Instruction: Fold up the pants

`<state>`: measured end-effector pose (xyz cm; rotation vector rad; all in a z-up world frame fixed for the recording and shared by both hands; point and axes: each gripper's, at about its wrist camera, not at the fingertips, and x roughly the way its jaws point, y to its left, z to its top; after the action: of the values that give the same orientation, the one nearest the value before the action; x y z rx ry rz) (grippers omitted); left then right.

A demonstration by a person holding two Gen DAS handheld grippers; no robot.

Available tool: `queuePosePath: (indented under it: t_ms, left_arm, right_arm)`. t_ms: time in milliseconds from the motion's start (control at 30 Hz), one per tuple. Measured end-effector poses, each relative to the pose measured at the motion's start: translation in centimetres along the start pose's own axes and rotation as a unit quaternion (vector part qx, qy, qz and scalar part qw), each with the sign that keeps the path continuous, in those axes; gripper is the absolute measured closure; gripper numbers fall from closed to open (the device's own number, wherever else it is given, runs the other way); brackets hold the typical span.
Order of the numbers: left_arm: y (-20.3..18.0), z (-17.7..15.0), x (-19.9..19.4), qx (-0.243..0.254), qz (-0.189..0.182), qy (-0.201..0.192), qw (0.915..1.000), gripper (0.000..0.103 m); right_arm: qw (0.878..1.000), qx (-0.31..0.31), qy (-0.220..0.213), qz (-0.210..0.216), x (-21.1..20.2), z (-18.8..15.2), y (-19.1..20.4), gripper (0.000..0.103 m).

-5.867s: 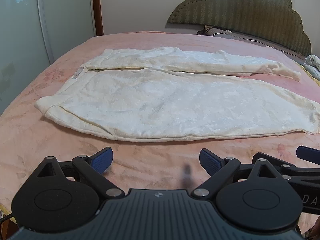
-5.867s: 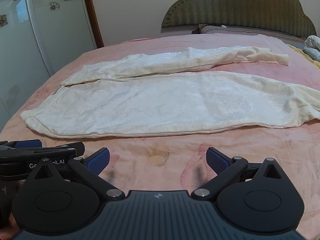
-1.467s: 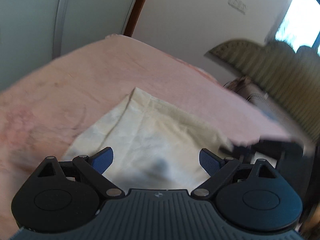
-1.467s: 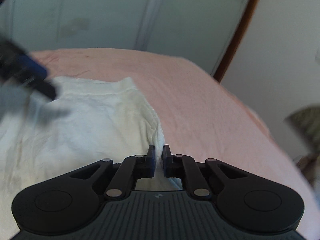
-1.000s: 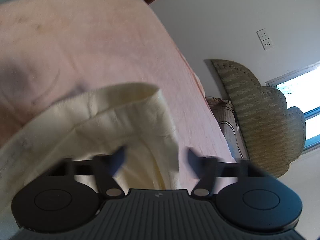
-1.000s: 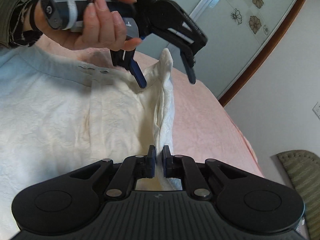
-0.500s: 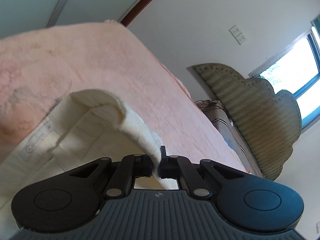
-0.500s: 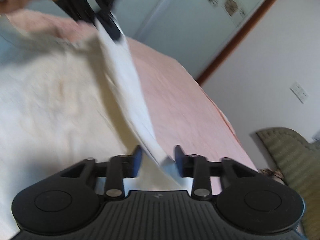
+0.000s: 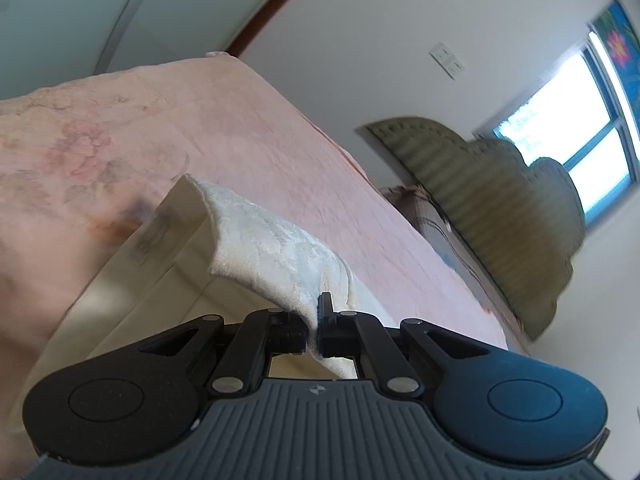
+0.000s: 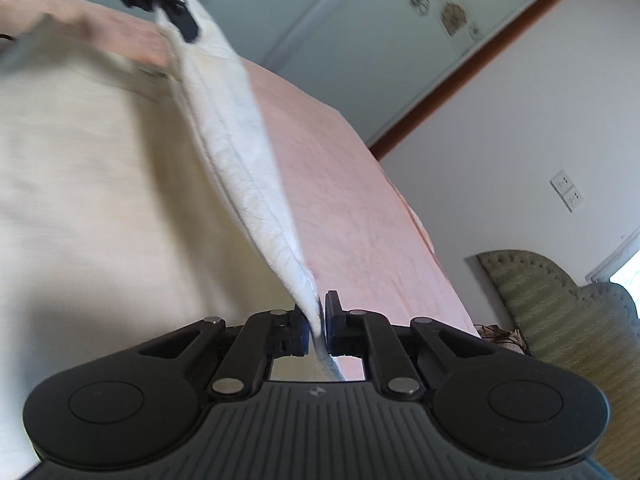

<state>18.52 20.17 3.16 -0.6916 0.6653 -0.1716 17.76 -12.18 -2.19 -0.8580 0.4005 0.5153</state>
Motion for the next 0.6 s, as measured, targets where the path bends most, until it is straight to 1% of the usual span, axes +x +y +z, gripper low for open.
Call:
queuePosePath:
  t_ms: [200, 267, 400, 467, 533, 600]
  left_arm:
    - [1.5, -2.6, -3.5, 0.024, 0.009, 0.019, 0.9995, 0.099]
    - [2.1, -3.6, -4.1, 0.028, 0.021, 0.025, 0.9991, 0.099]
    - [3.8, -5.6, -4.7, 0.03, 0.052, 0.048, 0.9971, 0.099]
    - [4.2, -6.4, -4.8, 0.036, 0.07, 0.053, 0.9955, 0.099]
    - [4.5, -6.9, -5.0, 0.045, 0.087, 0.055, 0.9937, 0.098]
    - [4.8, -7.3, -5.5, 0.05, 0.093, 0.051, 0.9931, 0.099]
  right_arm:
    - [0.999, 0.014, -0.004, 0.035, -6.1, -0.2, 4.7, 0.096]
    - [0.998, 0.026, -0.006, 0.049, -7.6, -0.3, 6.2, 0.096]
    - [0.996, 0.044, -0.001, 0.074, -9.3, -0.7, 8.7, 0.096]
    - [0.995, 0.053, 0.001, 0.085, -9.9, -0.9, 10.1, 0.096]
    - [0.995, 0.056, 0.003, 0.086, -10.1, -1.0, 10.9, 0.096]
    - [0.994, 0.065, -0.001, 0.089, -10.5, -1.1, 11.3, 0.096]
